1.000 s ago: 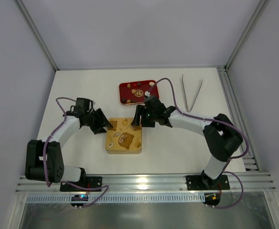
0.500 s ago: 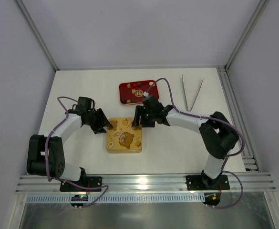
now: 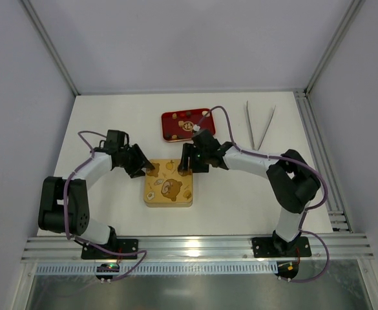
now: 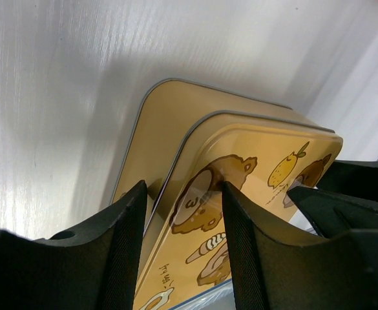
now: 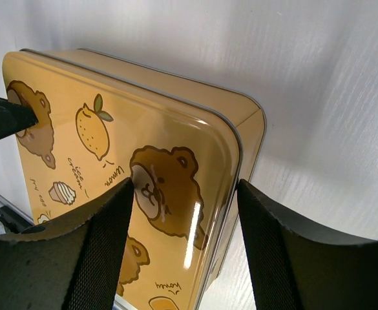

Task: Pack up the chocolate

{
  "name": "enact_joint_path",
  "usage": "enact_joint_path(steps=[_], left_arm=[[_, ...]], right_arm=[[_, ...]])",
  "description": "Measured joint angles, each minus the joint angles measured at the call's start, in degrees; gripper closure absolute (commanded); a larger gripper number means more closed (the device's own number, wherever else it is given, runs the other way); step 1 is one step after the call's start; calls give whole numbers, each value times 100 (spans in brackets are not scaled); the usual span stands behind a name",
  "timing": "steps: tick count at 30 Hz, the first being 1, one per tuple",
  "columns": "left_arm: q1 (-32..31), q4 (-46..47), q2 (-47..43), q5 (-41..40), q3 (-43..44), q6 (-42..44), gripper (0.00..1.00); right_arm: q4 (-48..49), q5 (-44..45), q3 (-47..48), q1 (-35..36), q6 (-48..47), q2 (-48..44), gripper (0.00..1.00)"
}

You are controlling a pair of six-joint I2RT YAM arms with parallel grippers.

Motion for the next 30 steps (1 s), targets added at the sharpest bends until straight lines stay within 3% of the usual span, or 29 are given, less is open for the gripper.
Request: enact_joint_path(steps=[6,19,30], left_arm=[[-57,286,90,-55,-11,-111,55],[-717,1250,164,-695,-210,-699,59],[-1043,1456,249,-984,-105,-758,63]], right_arm=[[2,-129,72,-144,2,87,45],[365,-188,-90,-706,-2,52,47],[496,52,-426,-774,0,-232,47]])
